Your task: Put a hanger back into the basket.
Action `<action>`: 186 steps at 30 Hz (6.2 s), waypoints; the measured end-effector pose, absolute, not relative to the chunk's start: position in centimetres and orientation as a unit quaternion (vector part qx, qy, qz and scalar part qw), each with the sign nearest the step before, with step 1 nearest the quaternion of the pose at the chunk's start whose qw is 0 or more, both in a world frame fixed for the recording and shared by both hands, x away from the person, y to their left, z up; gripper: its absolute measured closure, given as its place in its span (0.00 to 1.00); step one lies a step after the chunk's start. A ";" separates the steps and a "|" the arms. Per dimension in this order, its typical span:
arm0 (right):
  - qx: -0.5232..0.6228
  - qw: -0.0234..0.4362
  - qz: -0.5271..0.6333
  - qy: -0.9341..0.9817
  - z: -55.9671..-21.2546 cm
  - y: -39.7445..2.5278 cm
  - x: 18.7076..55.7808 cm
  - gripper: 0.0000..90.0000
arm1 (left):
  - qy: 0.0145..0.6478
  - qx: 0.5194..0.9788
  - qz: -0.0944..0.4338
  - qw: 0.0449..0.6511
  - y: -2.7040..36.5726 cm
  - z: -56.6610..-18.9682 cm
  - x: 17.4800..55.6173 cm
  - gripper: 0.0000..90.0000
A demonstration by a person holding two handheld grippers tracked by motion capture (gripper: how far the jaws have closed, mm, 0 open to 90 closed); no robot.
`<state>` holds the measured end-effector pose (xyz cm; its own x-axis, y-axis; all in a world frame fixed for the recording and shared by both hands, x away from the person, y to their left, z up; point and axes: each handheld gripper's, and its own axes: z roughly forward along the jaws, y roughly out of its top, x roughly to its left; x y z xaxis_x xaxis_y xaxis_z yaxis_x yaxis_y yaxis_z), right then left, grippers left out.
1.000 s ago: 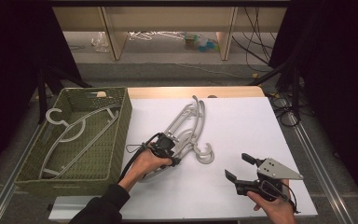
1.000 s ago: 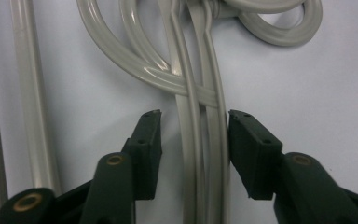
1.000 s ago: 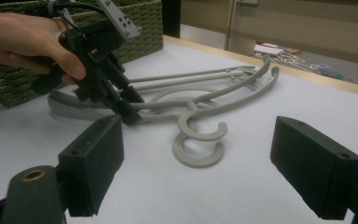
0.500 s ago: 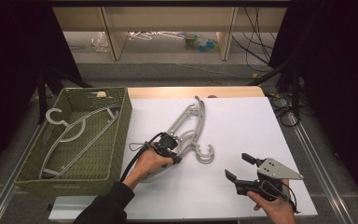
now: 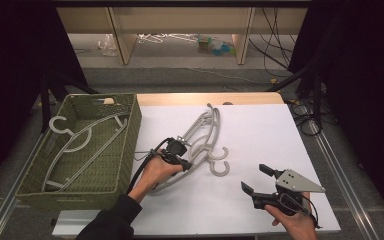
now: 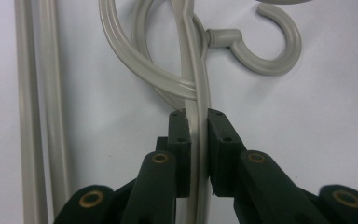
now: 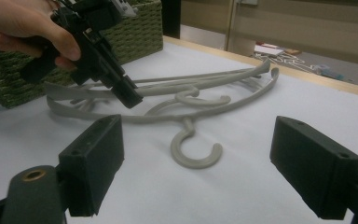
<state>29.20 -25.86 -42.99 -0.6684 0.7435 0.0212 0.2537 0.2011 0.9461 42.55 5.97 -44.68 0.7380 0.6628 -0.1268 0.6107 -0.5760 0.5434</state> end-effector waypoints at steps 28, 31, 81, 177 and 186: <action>0.332 0.241 0.534 0.739 -43.0 -26.0 29.3 0.20 | 0.421 0.813 0.106 0.389 10.7 -39.7 42.9 0.90; 0.336 0.237 0.526 0.744 -42.9 -26.0 29.2 0.20 | 0.427 0.801 0.103 0.408 11.2 -39.2 42.8 0.90; 0.343 0.229 0.525 0.744 -43.0 -25.7 29.3 0.20 | 0.476 0.665 0.115 0.563 34.0 -31.9 34.6 0.90; 0.336 0.233 0.526 0.746 -43.0 -25.7 29.5 0.20 | 0.512 0.773 0.210 0.311 36.4 -36.6 35.6 0.56; 0.340 0.231 0.526 0.744 -43.1 -25.5 29.5 0.20 | 0.459 0.776 0.185 0.391 30.7 -35.3 33.0 0.37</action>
<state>29.46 -25.51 -43.08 -0.6619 0.7495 0.0142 0.2633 0.2147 0.9405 33.02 30.66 -35.28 0.5108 0.8566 -0.0722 0.5677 -0.2731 0.7766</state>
